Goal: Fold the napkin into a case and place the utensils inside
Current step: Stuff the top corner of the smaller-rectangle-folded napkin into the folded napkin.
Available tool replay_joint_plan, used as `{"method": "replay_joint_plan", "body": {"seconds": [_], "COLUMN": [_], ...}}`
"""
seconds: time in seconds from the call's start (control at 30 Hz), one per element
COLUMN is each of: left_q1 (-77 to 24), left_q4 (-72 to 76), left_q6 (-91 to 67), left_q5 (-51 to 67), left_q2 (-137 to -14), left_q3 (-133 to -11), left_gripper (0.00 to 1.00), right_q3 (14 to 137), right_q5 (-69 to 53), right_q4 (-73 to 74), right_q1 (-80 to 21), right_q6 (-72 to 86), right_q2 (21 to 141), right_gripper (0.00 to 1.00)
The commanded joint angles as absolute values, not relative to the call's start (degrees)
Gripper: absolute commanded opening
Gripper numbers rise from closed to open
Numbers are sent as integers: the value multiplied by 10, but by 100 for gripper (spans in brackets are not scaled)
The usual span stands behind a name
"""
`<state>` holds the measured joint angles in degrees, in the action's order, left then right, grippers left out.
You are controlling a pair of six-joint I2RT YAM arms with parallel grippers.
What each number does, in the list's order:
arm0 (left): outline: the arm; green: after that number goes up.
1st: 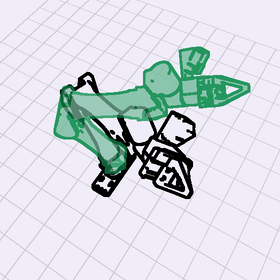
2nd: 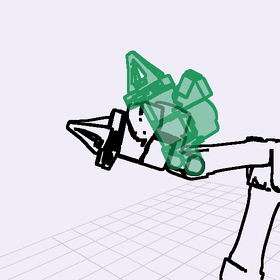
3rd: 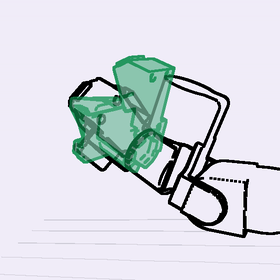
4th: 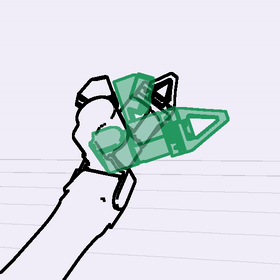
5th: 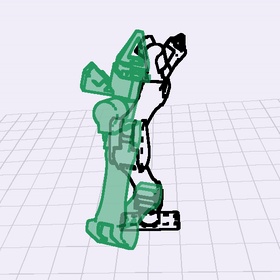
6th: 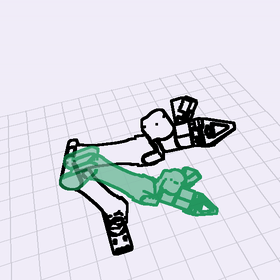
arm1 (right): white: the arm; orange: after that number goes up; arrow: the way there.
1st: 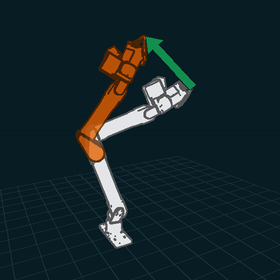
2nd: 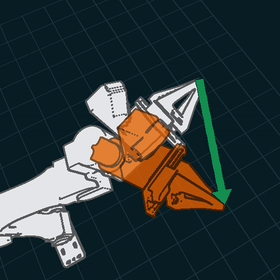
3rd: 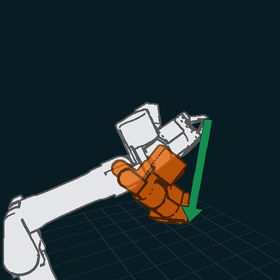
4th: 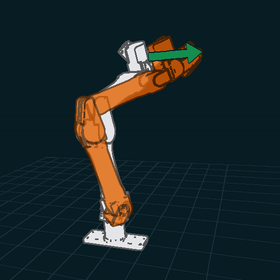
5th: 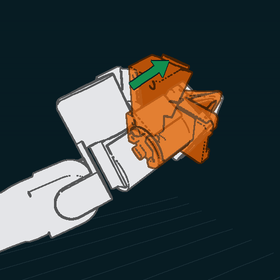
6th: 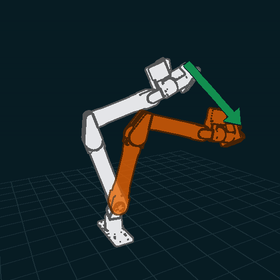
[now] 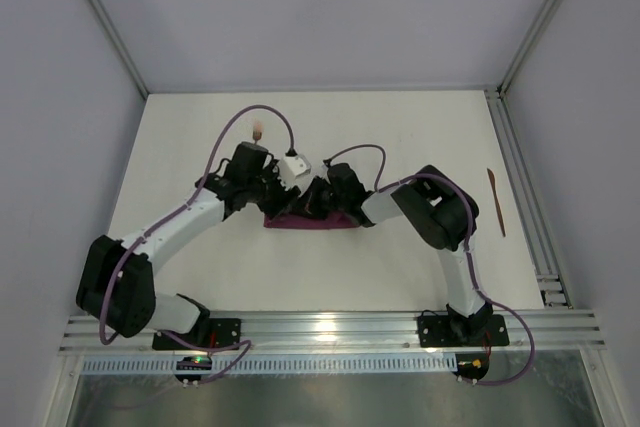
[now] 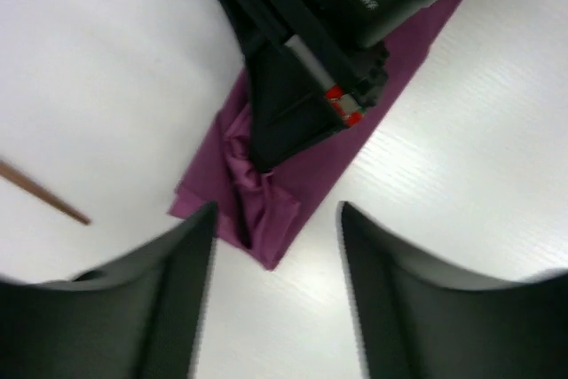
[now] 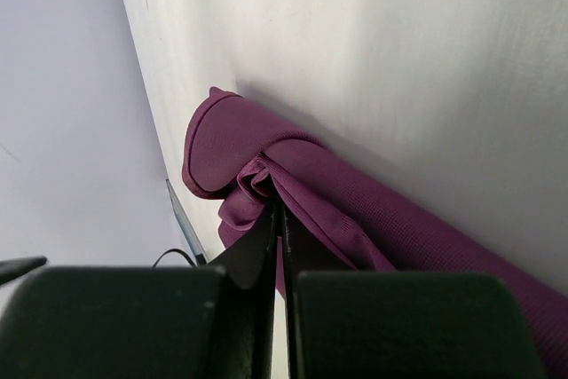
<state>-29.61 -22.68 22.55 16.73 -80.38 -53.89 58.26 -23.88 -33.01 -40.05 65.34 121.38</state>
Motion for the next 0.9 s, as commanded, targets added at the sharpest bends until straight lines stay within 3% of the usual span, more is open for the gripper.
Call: {"method": "replay_joint_plan", "body": {"seconds": [0.0, 0.03, 0.1, 0.3, 0.43, 0.47, 0.6, 0.87], "left_q1": [-256, -251, -244, -244, -244, -244, -244, -244], "left_q4": [-248, -245, -257, -285, -282, -280, -251, -227], "left_q6": [190, 182, 180, 177, 171, 168, 149, 157], "left_q5": [169, 149, 109, 98, 91, 90, 105, 130], "left_q2": [-787, -793, -832, -918, -950, -954, -953, -918], "left_q3": [-562, -564, -571, -595, -600, -601, -590, -577], "left_gripper": [51, 45, 44, 55, 53, 50, 0, 0], "right_q3": [581, 581, 580, 584, 586, 586, 590, 628], "right_q5": [-218, -216, -214, -211, -211, -211, -215, -232], "right_q4": [-332, -330, -328, -322, -320, -320, -328, -340], "right_q1": [-403, -403, -403, -403, -403, -403, -403, -403], "right_q6": [636, 635, 633, 626, 625, 625, 628, 649], "right_q2": [1216, 1216, 1209, 1200, 1201, 1201, 1200, 1209], "right_gripper": [3, 3, 3, 3, 3, 3, 3, 3]}}
